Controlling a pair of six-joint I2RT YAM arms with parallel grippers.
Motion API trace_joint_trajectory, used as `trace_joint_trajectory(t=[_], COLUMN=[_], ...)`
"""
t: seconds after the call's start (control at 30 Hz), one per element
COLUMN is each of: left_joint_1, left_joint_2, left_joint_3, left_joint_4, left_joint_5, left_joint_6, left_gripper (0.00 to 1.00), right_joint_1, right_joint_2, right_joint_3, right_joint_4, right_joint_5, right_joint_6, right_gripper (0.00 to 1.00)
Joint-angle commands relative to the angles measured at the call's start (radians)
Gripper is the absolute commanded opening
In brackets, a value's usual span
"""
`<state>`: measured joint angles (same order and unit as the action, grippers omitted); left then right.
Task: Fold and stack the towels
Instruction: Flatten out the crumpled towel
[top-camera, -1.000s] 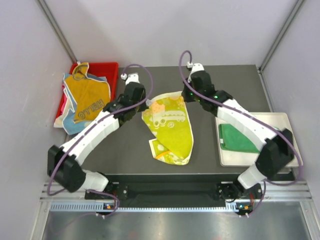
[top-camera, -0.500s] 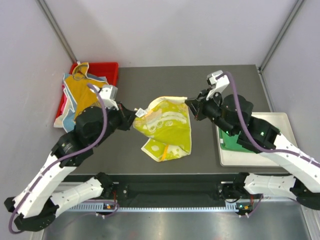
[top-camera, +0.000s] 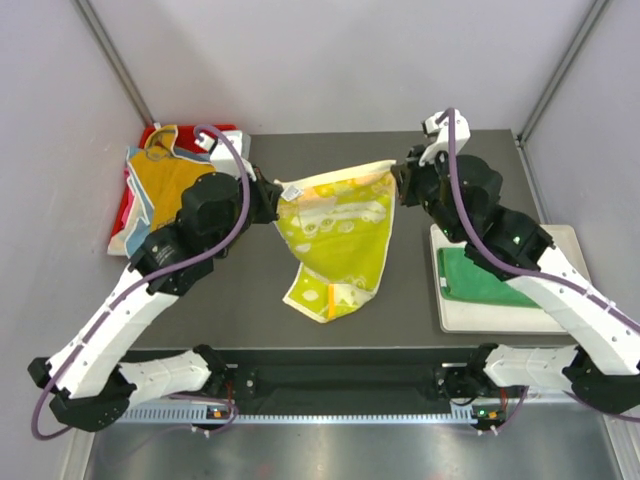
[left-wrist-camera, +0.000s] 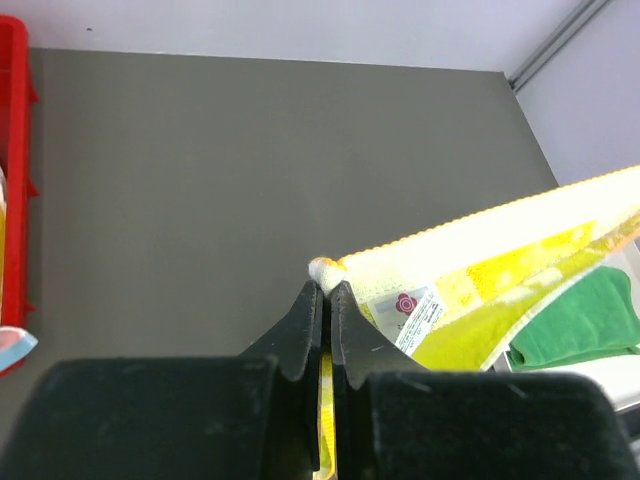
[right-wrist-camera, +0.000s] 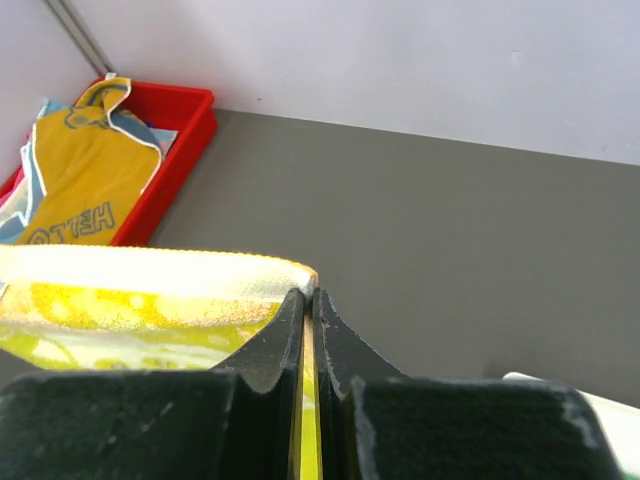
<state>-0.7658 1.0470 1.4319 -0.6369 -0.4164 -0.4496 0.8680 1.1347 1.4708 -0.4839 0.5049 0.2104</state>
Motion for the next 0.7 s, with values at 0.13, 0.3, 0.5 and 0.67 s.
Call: trace_joint_trajectory(t=[0.13, 0.3, 0.5, 0.67], left_joint_1=[0.008, 0.007, 0.008, 0.007], left_joint_2=[-0.021, -0.068, -0.125, -0.139], left_joint_3=[0.16, 0.208, 0.252, 0.294], left_joint_4=[0.026, -0.004, -0.038, -0.058], left_joint_5=[0.108, 0.214, 0.301, 0.327], left_joint_6=[0.103, 0.121, 0.123, 0.101], left_gripper=[0.0, 0.0, 0.0, 0.0], right_joint_1=[-0.043, -0.043, -0.037, -0.027], right_joint_2=[-0.039, -0.084, -0.116, -0.113], right_joint_3=[0.157, 0.174, 0.235, 0.312], right_joint_4=[-0.035, -0.056, -0.081, -0.105], right_joint_5=[-0.078, -0.179, -0.281, -0.333], right_joint_6=[-0.046, -0.006, 0.029, 0.049], right_gripper=[0.0, 0.0, 0.0, 0.0])
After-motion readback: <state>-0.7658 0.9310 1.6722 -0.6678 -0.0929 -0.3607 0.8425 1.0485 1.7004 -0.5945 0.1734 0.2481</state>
